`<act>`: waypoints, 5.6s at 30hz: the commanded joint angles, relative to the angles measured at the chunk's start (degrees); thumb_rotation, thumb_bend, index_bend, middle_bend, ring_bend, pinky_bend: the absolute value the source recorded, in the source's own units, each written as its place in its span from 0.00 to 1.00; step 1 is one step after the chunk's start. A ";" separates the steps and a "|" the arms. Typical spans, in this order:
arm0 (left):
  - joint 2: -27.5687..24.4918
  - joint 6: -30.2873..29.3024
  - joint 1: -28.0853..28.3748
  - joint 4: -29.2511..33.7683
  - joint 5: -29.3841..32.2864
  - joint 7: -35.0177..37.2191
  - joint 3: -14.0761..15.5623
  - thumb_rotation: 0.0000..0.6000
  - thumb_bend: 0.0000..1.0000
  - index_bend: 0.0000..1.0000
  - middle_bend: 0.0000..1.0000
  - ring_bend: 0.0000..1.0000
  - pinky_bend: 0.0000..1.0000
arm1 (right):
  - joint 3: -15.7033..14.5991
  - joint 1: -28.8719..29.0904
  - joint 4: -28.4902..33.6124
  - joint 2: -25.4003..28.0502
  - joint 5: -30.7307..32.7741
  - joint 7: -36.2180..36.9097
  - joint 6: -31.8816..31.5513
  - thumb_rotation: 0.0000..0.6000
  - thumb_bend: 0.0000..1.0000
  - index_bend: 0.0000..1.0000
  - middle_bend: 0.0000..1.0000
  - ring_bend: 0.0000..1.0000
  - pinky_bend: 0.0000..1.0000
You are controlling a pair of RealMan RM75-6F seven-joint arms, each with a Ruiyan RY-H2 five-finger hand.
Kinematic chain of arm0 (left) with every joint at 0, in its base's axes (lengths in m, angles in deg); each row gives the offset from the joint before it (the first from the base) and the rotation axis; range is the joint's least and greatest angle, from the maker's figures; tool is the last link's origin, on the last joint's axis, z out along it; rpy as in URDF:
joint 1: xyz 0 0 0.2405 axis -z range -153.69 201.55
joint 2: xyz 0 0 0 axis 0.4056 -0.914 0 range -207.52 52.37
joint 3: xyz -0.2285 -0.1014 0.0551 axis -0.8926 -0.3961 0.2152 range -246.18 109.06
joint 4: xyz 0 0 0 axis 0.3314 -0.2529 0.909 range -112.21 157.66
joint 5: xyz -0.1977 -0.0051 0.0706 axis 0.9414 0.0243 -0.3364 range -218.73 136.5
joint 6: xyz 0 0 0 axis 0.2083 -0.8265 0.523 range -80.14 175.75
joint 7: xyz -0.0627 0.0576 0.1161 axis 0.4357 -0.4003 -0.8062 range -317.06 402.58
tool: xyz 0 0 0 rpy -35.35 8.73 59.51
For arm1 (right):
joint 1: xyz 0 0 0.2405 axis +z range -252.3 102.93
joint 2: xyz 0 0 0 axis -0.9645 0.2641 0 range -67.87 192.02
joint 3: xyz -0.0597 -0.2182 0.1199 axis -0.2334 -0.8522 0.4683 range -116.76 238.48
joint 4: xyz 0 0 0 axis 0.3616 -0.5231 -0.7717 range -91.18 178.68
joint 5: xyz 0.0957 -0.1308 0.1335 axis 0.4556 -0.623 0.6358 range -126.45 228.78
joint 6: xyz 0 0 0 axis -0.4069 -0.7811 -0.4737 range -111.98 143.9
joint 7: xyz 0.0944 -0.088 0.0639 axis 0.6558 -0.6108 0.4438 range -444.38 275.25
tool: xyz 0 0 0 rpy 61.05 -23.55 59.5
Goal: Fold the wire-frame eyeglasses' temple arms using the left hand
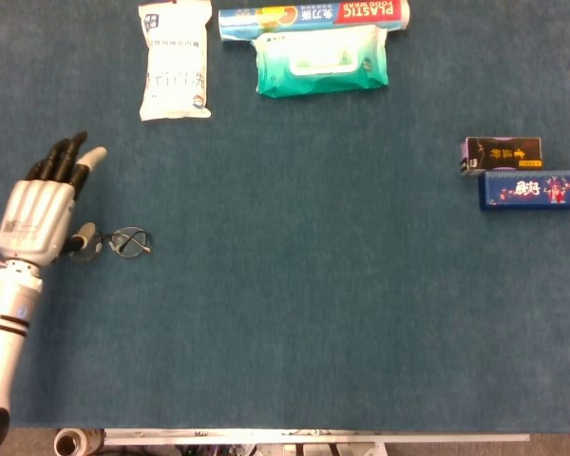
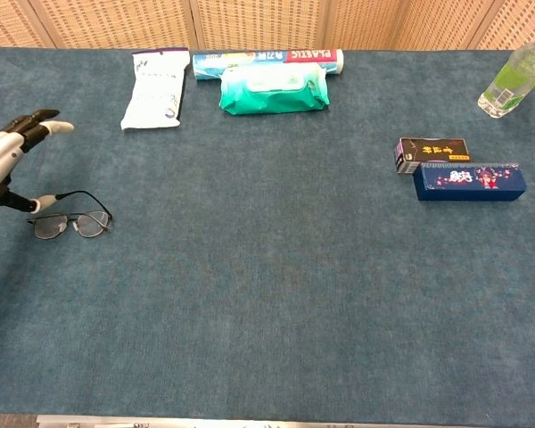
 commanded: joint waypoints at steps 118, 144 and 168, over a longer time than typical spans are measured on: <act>-2.68 -7.29 -2.65 18.48 1.80 -13.75 -0.84 1.00 0.23 0.12 0.00 0.01 0.18 | 0.00 0.13 0.16 0.00 -0.07 0.06 0.25 1.00 0.36 0.52 0.43 0.26 0.39; 1.48 -4.46 -3.83 6.85 5.34 -10.49 -0.58 1.00 0.23 0.12 0.00 0.01 0.18 | 0.14 0.06 0.19 0.15 0.16 0.31 0.12 1.00 0.36 0.52 0.43 0.26 0.39; 6.01 -1.60 -4.76 0.39 5.07 -8.28 1.00 1.00 0.23 0.12 0.00 0.01 0.18 | 0.21 -0.03 0.29 0.25 0.10 0.45 -0.17 1.00 0.36 0.52 0.43 0.26 0.39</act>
